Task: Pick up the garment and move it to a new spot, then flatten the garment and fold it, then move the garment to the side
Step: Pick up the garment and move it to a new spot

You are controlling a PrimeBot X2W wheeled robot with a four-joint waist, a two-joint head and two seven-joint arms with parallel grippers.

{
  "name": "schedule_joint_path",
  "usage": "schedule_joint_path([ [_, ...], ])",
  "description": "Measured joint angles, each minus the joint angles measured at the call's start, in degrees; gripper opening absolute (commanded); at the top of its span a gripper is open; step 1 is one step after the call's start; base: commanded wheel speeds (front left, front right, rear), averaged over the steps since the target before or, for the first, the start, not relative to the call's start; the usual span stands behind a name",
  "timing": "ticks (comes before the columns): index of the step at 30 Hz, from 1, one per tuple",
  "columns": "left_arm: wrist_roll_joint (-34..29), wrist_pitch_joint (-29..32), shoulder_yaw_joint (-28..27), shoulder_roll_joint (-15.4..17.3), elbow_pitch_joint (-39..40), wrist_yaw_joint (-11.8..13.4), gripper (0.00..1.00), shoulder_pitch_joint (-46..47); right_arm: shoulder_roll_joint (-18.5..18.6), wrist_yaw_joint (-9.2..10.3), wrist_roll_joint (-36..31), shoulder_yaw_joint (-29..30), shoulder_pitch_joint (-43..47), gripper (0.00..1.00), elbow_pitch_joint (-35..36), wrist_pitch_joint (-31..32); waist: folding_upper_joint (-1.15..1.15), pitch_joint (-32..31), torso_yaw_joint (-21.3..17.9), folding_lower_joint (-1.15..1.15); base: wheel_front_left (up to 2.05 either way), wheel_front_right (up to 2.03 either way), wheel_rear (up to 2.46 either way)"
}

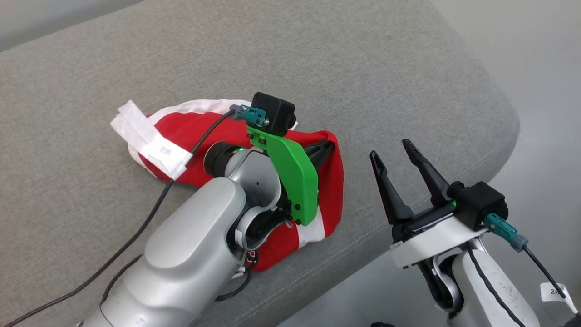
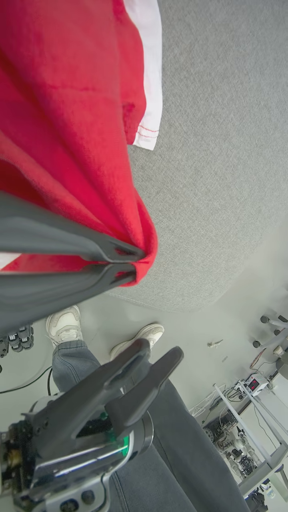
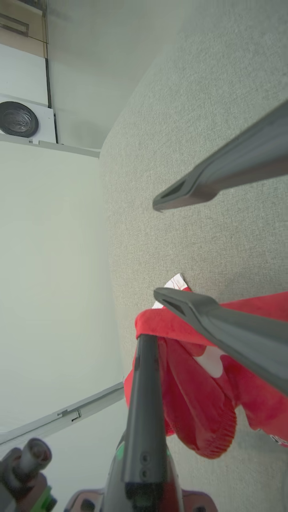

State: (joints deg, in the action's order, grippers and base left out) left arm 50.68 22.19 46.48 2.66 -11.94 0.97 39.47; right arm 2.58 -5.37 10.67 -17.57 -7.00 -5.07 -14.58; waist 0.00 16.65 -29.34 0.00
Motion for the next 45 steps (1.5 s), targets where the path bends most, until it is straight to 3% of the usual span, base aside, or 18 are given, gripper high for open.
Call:
schedule_joint_path([
  [1,-0.25,-0.16,0.58,0.00,-0.20,0.03,0.51,0.31,-0.01,0.27,0.04,0.21,0.10,1.00,0.08,0.00,0.00,0.21,-0.62,0.00,0.00,0.00,0.00],
  [2,-0.59,-0.60,1.29,0.01,-0.35,0.05,1.00,0.51,-0.02,0.52,0.22,0.53,0.23,1.00,0.12,0.00,0.00,0.45,-1.20,0.00,0.00,0.00,0.00],
  [5,-1.48,-0.63,3.82,-0.02,-1.81,-0.18,1.00,0.83,-0.01,1.44,0.49,1.54,0.51,1.00,0.14,0.00,0.00,1.24,-2.60,0.00,0.00,0.00,0.00],
  [13,-2.49,-2.13,6.21,0.21,-3.88,-0.20,1.00,1.06,-0.09,1.51,0.35,2.14,0.49,1.00,-0.36,0.00,0.00,0.74,-3.46,0.00,0.00,0.00,0.00],
  [19,-2.56,-3.20,10.31,0.15,-0.88,-0.97,1.00,2.15,0.10,1.04,-1.24,2.24,0.41,1.00,-0.64,0.00,0.00,-0.70,-0.70,0.00,0.00,0.00,0.00],
  [24,-3.85,-6.66,10.93,0.14,2.36,-0.86,1.00,2.23,2.32,0.12,-3.92,0.34,-0.49,1.00,-1.33,0.00,0.00,-2.56,2.52,0.00,0.00,0.00,0.00],
  [31,-8.98,-12.92,6.22,0.08,3.61,4.37,1.00,1.53,6.46,-1.38,-8.34,-6.91,-3.16,1.00,-1.48,0.00,0.00,-5.62,7.38,0.00,0.00,0.00,0.00],
  [41,-7.49,-18.50,1.86,0.10,5.24,5.95,1.00,-11.93,13.27,-2.15,-10.94,-21.43,-6.28,1.00,-4.77,0.60,0.00,-9.07,15.15,0.00,0.00,0.00,0.00],
  [45,-5.46,-20.82,0.02,0.14,5.76,6.17,1.00,-16.17,15.66,-2.15,-9.59,-24.63,-7.78,1.00,-5.78,1.55,0.00,-9.95,18.35,0.00,0.00,0.00,0.00],
])
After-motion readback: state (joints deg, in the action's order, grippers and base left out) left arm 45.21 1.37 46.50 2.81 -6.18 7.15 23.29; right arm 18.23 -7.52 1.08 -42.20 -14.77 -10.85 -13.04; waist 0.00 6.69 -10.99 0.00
